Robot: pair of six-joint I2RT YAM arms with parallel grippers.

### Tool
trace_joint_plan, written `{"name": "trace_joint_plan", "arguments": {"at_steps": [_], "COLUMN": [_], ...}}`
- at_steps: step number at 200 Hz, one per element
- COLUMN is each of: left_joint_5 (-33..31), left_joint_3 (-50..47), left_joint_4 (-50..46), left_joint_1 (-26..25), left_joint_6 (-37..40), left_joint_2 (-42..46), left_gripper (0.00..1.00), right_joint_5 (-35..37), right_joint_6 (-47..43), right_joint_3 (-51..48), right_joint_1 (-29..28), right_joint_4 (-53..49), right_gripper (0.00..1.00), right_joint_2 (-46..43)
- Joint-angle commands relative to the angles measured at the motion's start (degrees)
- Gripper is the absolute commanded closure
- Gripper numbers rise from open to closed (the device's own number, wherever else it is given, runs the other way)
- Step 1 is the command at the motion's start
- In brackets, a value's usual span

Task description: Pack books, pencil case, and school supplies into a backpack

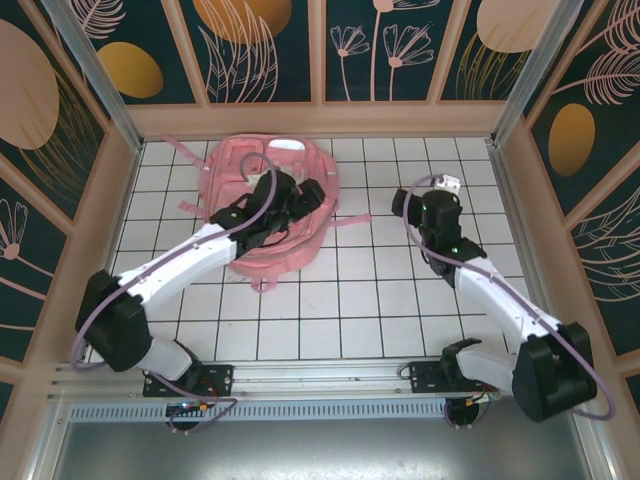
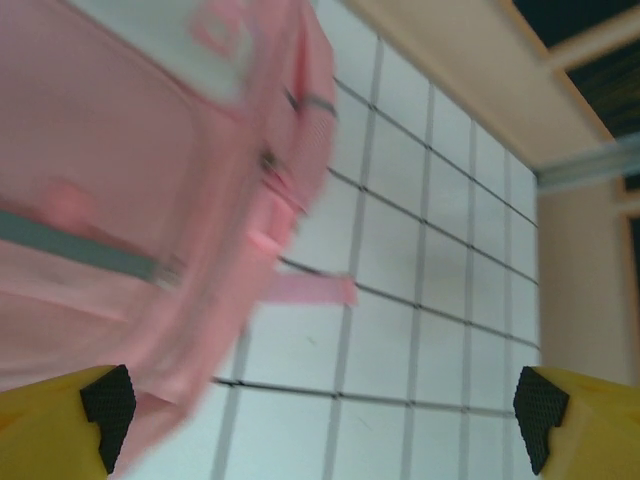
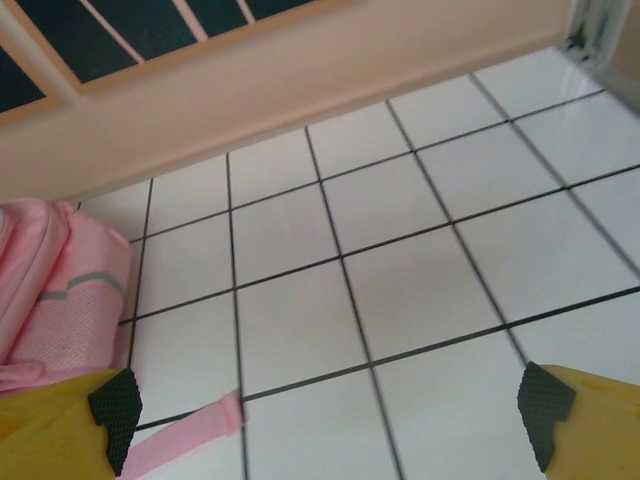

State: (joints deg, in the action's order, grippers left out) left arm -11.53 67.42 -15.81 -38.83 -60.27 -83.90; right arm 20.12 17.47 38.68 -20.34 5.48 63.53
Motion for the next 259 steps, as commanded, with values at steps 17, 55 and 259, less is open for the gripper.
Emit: {"name": "trace_joint_plan", "arguments": {"at_steps": [17,55,259], "left_joint_5": [-24.7,-31.5,-2.0], "left_joint_3": [-5.2,-20.8,-55.3], "left_joint_4": [-10.7,6.2,91.4], "left_joint_1": [10.7,25.2,38.6], "left_joint_6": [14.8,31.0,53.5], "left_joint_2": [10.5,17.8,-3.1], "left_gripper": [0.02,0.01,0.01], "right_joint_5": [2.4,6.1,-15.7], "right_joint_6": [-12.1,-12.6,-15.7], "right_joint_3": [-10.9,-15.0,-26.0], "right_joint_1": [2.2,9.1,21.3], "right_joint_4": [15.8,19.0,67.3], "right_gripper": [0.01,0.01,0.01], "right_joint_2": [-7.4,-4.7,24.7]}}
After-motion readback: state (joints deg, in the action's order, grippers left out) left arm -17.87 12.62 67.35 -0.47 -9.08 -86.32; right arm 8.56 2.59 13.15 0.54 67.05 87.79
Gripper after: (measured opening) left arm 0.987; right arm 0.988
